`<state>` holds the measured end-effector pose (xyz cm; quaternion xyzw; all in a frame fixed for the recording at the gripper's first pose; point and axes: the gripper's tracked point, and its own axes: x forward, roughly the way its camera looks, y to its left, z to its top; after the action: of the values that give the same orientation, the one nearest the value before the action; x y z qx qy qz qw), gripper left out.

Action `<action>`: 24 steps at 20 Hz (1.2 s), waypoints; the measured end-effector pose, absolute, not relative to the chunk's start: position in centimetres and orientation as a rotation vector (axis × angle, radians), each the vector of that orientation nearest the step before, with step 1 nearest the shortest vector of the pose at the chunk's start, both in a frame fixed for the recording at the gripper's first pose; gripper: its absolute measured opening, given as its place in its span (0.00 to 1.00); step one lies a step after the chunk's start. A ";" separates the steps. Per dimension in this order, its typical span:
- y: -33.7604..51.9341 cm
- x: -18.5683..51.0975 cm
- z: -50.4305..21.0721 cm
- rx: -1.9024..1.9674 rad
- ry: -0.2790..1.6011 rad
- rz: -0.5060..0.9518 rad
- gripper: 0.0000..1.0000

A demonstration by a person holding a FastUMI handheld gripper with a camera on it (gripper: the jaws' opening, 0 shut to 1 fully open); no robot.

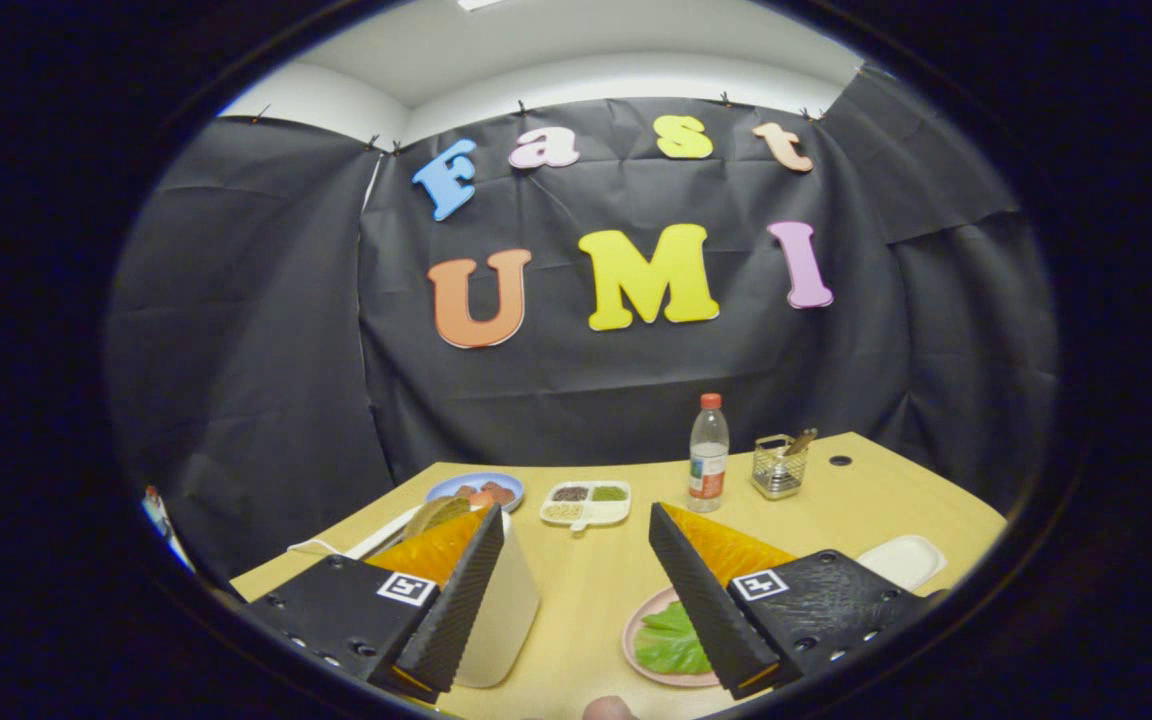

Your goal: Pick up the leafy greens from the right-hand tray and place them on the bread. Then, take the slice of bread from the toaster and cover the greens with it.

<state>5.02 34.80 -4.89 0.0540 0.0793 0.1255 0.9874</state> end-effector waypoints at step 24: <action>45.6 8.4 -10.0 0.089 0.340 0.292 0.13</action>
<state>8.44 45.63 -10.00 0.0440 0.1684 0.1446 0.9741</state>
